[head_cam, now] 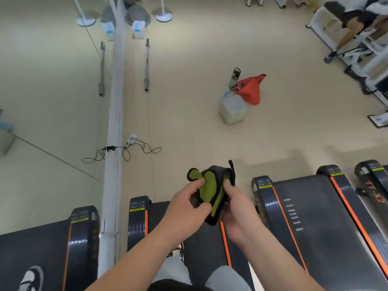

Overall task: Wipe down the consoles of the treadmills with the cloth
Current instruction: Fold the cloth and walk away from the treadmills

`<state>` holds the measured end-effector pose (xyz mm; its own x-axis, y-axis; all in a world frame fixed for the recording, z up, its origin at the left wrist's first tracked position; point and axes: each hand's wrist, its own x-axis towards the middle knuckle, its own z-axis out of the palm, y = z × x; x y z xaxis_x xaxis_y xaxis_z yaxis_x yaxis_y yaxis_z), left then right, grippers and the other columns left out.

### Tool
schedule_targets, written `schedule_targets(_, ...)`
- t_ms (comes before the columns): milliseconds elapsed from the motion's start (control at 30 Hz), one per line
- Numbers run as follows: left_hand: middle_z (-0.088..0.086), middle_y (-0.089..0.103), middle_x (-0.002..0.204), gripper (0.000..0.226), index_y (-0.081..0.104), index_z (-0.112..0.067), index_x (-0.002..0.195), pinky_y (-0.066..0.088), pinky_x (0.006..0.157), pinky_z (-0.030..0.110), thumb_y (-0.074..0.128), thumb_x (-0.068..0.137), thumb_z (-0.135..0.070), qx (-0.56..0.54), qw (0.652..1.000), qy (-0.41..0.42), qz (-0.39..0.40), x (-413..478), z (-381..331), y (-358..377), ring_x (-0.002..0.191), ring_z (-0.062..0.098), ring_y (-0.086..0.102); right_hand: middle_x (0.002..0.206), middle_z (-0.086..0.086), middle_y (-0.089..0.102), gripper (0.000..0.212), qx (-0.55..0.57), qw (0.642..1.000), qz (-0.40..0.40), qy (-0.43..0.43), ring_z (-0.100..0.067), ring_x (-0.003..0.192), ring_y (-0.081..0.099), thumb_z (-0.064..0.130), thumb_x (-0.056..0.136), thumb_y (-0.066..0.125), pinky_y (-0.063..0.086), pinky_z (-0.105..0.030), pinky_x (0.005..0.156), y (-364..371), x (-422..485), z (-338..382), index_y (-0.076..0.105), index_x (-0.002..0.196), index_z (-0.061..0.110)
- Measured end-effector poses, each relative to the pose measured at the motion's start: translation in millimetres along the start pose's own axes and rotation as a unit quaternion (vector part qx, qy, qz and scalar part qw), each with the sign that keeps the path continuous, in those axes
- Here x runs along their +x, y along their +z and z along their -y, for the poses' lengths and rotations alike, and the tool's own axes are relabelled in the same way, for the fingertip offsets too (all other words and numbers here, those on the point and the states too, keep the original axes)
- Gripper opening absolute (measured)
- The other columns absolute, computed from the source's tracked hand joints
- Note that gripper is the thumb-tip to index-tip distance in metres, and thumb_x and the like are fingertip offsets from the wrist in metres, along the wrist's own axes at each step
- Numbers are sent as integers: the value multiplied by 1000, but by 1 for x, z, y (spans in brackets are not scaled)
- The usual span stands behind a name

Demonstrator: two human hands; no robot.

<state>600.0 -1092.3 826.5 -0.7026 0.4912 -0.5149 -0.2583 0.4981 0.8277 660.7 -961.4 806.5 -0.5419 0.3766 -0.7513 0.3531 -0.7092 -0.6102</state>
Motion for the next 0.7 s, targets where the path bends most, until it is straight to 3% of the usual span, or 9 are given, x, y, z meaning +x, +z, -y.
schedule_targets(67, -16, 69, 120, 52, 62, -42, 128, 51, 74, 5, 59, 93, -4, -32, 999, -15, -4, 26, -15, -7, 97, -16, 64, 114, -9, 79, 41, 17, 1000, -9, -2, -25, 107, 76, 39, 111, 41, 56, -45, 98, 11, 14, 18, 68, 130, 14)
schedule_targets(100, -16, 71, 117, 51, 64, -42, 124, 49, 73, 4, 57, 94, -2, -42, 999, -19, -8, 37, -21, -8, 97, -15, 65, 113, -10, 79, 40, 18, 1000, -10, -4, -24, 103, 77, 38, 112, 39, 58, -43, 92, 15, 19, 28, 67, 129, 14)
schedule_targets(200, -14, 76, 113, 55, 69, -31, 129, 54, 85, 13, 50, 93, 6, -87, 995, -38, -21, 72, -38, -5, 101, -4, 70, 107, -12, 80, 35, 10, 1000, 0, -16, -23, 90, 80, 30, 113, 41, 62, -32, 66, 19, 44, 61, 67, 124, 10)
schedule_targets(267, -11, 78, 112, 55, 71, -27, 126, 56, 98, 27, 48, 92, 9, -133, 989, -53, -29, 95, -50, 0, 107, 5, 71, 104, -14, 80, 33, -1, 1000, -2, -28, -25, 88, 80, 27, 112, 43, 62, -30, 59, 20, 62, 82, 67, 121, 6)
schedule_targets(333, -8, 78, 111, 49, 73, -27, 120, 56, 103, 38, 50, 92, 6, -166, 983, -68, -38, 118, -61, 6, 110, 12, 71, 108, -14, 80, 33, -20, 999, 5, -35, -25, 92, 79, 27, 112, 44, 63, -32, 64, 19, 80, 99, 67, 124, 7)
schedule_targets(400, -6, 77, 109, 29, 71, -28, 118, 57, 101, 42, 63, 96, -11, -177, 979, -72, -75, 137, -74, 11, 106, 13, 72, 110, -10, 80, 30, -41, 998, 37, -39, -21, 94, 79, 28, 112, 44, 63, -35, 73, 18, 94, 115, 69, 123, 13)
schedule_targets(500, -5, 72, 110, 48, 56, -32, 128, 57, 78, 19, 79, 87, -43, -172, 977, -78, -98, 163, -94, 12, 96, 3, 71, 111, -3, 80, 29, -81, 993, 79, -30, -15, 99, 77, 29, 111, 45, 58, -40, 90, 23, 112, 133, 71, 122, 21)
schedule_targets(567, -5, 71, 110, 44, 57, -36, 122, 53, 66, 9, 81, 86, -41, -154, 981, -71, -100, 180, -104, 11, 89, -1, 70, 113, -3, 80, 29, -95, 991, 87, -26, -18, 105, 76, 31, 110, 47, 56, -46, 99, 29, 122, 144, 71, 124, 22)
schedule_targets(700, -3, 78, 103, 14, 74, -28, 108, 61, 90, 33, 70, 96, -21, -136, 981, -66, -118, 214, -116, -5, 94, 10, 75, 114, -8, 79, 27, -99, 992, 74, -18, -29, 113, 72, 32, 108, 51, 47, -60, 110, 47, 153, 165, 71, 121, 19)
